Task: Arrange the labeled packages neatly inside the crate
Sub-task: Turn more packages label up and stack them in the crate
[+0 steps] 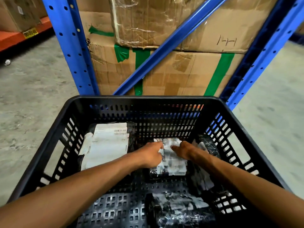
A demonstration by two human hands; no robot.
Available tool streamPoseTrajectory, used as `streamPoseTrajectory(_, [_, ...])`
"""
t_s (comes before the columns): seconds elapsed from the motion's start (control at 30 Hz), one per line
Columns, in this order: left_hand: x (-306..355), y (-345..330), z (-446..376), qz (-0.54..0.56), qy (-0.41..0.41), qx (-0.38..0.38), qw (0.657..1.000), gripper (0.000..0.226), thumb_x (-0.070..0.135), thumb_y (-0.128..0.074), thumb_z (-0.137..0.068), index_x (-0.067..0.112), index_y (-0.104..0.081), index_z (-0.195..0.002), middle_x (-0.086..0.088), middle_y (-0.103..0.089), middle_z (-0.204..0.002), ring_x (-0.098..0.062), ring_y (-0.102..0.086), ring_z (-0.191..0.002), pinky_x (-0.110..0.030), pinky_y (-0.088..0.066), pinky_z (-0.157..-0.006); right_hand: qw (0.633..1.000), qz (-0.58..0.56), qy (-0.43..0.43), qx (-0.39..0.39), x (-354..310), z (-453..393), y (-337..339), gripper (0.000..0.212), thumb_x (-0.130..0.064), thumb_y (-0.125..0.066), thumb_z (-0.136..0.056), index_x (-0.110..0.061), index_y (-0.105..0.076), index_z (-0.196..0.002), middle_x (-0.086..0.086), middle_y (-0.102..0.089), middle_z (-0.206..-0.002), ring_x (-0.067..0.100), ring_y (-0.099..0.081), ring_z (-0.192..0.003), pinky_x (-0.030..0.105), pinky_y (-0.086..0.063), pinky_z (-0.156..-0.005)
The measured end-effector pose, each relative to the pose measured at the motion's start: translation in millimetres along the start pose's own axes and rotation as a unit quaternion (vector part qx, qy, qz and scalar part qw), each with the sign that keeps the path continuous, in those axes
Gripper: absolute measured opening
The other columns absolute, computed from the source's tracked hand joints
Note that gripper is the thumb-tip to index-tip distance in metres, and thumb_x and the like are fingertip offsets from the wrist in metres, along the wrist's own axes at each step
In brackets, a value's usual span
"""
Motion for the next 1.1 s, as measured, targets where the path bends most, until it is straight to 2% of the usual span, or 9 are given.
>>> streamPoseTrajectory(0.17, [-4, -14, -8, 0.02, 0.044, 0.003, 0.999, 0.051, 0.013, -0.036, -0.097, 0.014, -0.031, -0.148, -0.009, -0.033, -0.155, -0.023, -0.047, -0.125, -0.028, -0.04, -0.091, 0.987, -0.151, -0.058, 0.017, 7, -13, -11, 0.065, -0.047, -0.046, -0.096, 0.005, -0.043, -0.136, 0.018, -0.056, -0.133, 0.03, -0.058, -0.118, 0.035, -0.046, -0.1])
streamPoseTrajectory(0.27, [-14, -19, -12, 0.073, 0.073, -0.014, 0.995, 0.059, 0.02, -0.036, -0.097, 0.018, -0.018, -0.154, -0.007, -0.016, -0.163, -0.024, -0.024, -0.146, -0.03, -0.025, -0.113, 0.98, -0.188, -0.055, 0.026, 11, -16, -9, 0.041, -0.046, -0.051, -0.094, -0.007, -0.062, -0.092, 0.012, -0.062, -0.1, 0.024, -0.06, -0.087, 0.033, -0.048, -0.088])
streamPoseTrajectory(0.4, [-22, -37, -6, 0.143, 0.119, -0.055, 0.981, 0.066, 0.034, -0.039, -0.095, 0.025, -0.012, -0.155, -0.001, -0.008, -0.165, -0.024, -0.013, -0.15, -0.04, -0.015, -0.121, 0.97, -0.231, -0.062, -0.039, 11, -9, -22, 0.054, -0.043, -0.045, -0.096, -0.007, -0.051, -0.136, 0.015, -0.051, -0.141, 0.032, -0.054, -0.123, 0.035, -0.045, -0.099])
streamPoseTrajectory(0.5, [-14, -38, -6, 0.205, 0.121, -0.035, 0.971, 0.082, 0.044, -0.048, -0.086, 0.027, -0.006, -0.155, 0.002, -0.004, -0.165, -0.023, -0.016, -0.149, -0.035, -0.027, -0.112, 0.921, -0.381, -0.076, 0.009, 9, -6, -1, 0.06, -0.046, -0.044, -0.093, 0.0, -0.053, -0.13, 0.019, -0.064, -0.12, 0.036, -0.064, -0.1, 0.042, -0.054, -0.086])
streamPoseTrajectory(0.63, [-3, -30, -8, 0.141, 0.111, 0.009, 0.984, 0.124, 0.043, -0.075, -0.071, 0.025, 0.017, -0.152, -0.004, -0.007, -0.164, -0.027, -0.018, -0.148, -0.031, -0.032, -0.109, 0.889, -0.455, -0.036, 0.007, -16, -1, 30, 0.048, -0.047, -0.034, -0.097, -0.006, -0.053, -0.113, 0.014, -0.068, -0.069, 0.023, -0.064, -0.058, 0.028, -0.049, -0.058])
streamPoseTrajectory(0.8, [-10, -33, -4, 0.127, 0.135, 0.084, 0.979, 0.128, 0.046, -0.075, -0.075, 0.018, 0.025, -0.149, -0.013, -0.002, -0.164, -0.029, -0.018, -0.148, -0.033, -0.031, -0.113, 0.939, -0.339, 0.048, -0.04, -52, 15, 31, 0.051, -0.049, -0.04, -0.092, -0.017, -0.065, -0.122, 0.001, -0.062, -0.122, 0.021, -0.054, -0.111, 0.035, -0.038, -0.089])
streamPoseTrajectory(0.93, [-13, -21, 7, 0.199, 0.139, 0.14, 0.96, 0.107, 0.032, -0.074, -0.07, 0.019, -0.009, -0.153, -0.012, -0.045, -0.146, -0.028, -0.051, -0.124, -0.029, -0.049, -0.088, 0.909, -0.401, 0.08, -0.086, -53, 27, 30, 0.039, -0.045, -0.037, -0.094, -0.02, -0.065, -0.106, 0.008, -0.06, -0.12, 0.025, -0.057, -0.108, 0.038, -0.048, -0.086])
streamPoseTrajectory(1.0, [-16, -8, 20, 0.281, 0.116, 0.166, 0.938, 0.077, 0.028, -0.067, -0.056, 0.017, -0.045, -0.128, -0.006, -0.065, -0.107, -0.023, -0.06, -0.091, -0.034, -0.051, -0.071, 0.876, -0.464, 0.097, -0.085, -47, 29, 40, 0.035, -0.038, -0.037, -0.097, -0.016, -0.062, -0.09, 0.01, -0.067, -0.095, 0.023, -0.064, -0.08, 0.033, -0.054, -0.07])
streamPoseTrajectory(1.1, [-20, 5, 41, 0.438, 0.059, 0.15, 0.885, 0.037, 0.023, -0.059, -0.048, 0.015, -0.057, -0.084, -0.003, -0.06, -0.075, -0.022, -0.055, -0.074, -0.039, -0.05, -0.065, 0.875, -0.459, 0.144, -0.056, -34, 35, 56, 0.031, -0.028, -0.036, -0.1, -0.013, -0.062, -0.089, 0.01, -0.071, -0.082, 0.019, -0.068, -0.069, 0.032, -0.057, -0.066])
Point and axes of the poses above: each hand's wrist, its own z-axis away from the middle knuckle, its own y-axis out of the back of the hand, x = y × z, the point moved 6 cm from there along -z, towards the middle knuckle
